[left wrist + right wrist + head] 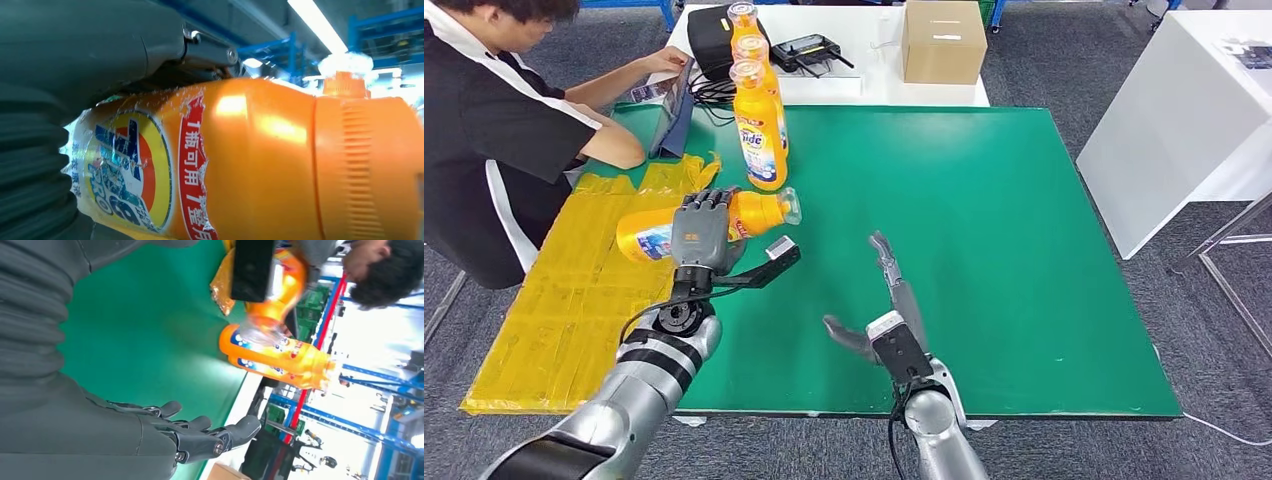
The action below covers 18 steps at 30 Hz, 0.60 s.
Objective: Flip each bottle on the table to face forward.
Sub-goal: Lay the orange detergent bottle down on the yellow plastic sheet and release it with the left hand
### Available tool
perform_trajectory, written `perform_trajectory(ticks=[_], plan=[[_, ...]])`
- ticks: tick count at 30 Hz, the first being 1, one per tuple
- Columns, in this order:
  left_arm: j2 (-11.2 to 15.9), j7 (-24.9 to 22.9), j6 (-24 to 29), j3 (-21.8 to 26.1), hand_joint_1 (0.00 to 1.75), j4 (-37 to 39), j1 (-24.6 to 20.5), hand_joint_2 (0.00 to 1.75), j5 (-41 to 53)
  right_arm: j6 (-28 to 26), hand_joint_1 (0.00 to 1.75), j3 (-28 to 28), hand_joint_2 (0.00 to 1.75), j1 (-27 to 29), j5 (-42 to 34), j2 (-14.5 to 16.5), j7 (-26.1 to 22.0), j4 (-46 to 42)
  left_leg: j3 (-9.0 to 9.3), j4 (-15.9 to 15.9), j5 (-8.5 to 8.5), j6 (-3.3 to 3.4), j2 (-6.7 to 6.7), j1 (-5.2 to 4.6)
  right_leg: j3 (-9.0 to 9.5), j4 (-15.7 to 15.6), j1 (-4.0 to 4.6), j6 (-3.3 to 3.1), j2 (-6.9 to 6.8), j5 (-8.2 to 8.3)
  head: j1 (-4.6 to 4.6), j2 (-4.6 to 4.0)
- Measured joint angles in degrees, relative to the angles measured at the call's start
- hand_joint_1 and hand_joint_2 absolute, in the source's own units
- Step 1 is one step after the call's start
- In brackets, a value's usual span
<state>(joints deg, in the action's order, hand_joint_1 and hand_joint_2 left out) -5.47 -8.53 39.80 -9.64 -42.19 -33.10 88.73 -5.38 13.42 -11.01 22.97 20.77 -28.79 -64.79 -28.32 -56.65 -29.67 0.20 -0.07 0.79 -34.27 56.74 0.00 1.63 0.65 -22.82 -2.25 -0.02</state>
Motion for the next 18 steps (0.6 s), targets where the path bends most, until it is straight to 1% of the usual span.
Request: perform_trajectory(ticks=[4,6,8,10,14,18], plan=[[1.67,-0.42,0.09,-1.33,1.75,3.44,-1.02,1.75,0.04,0.14,0.00,0.00,1.75,0.01,-0.13,0.00,0.00,-0.53,-0.03,0.00,0.00,0.00,0.00,-0.01,-0.01,0.01,-0.01,0.00,0.00,0.00,0.02,0.00],[2.28,-2.32,0.10,-2.26,1.75,5.21,-1.80,1.75,0.05,0.27,0.00,0.01,1.75,-0.01,-0.33,-0.01,0.00,-0.62,-0.04,0.00,-0.01,0.00,0.00,-0.02,-0.01,0.00,-0.03,0.00,0.00,0.00,0.03,0.00],[3.18,-5.34,0.10,-3.94,1.75,8.23,-3.06,1.75,-0.01,0.39,0.00,0.04,1.75,-0.03,-0.74,-0.01,0.00,-0.67,-0.05,0.00,-0.01,0.00,-0.01,-0.03,-0.01,-0.01,-0.05,0.00,0.00,0.00,0.03,0.00],[4.20,-7.25,-0.10,-5.33,1.75,11.38,-4.13,1.75,-0.11,0.45,0.00,0.11,1.75,-0.04,-1.28,-0.01,0.00,-0.67,-0.05,0.00,-0.01,0.00,0.01,-0.02,-0.01,-0.01,-0.06,0.00,0.01,0.00,0.02,0.00],[5.69,-10.41,-1.40,-6.13,1.75,16.42,-5.16,1.75,-0.01,0.52,0.00,0.54,1.75,-0.13,-1.97,0.00,-0.02,-0.65,-0.03,0.00,-0.01,-0.01,0.03,0.01,-0.02,0.00,-0.04,0.00,0.01,0.00,0.02,0.00],[6.74,-11.84,-2.47,-6.20,1.75,19.60,-5.27,1.75,-0.01,0.90,0.00,1.20,1.75,-0.63,-2.14,0.02,-0.02,-0.44,-0.05,0.00,-0.01,-0.01,0.03,0.05,-0.03,0.02,-0.01,0.00,0.01,0.00,0.02,0.00]])
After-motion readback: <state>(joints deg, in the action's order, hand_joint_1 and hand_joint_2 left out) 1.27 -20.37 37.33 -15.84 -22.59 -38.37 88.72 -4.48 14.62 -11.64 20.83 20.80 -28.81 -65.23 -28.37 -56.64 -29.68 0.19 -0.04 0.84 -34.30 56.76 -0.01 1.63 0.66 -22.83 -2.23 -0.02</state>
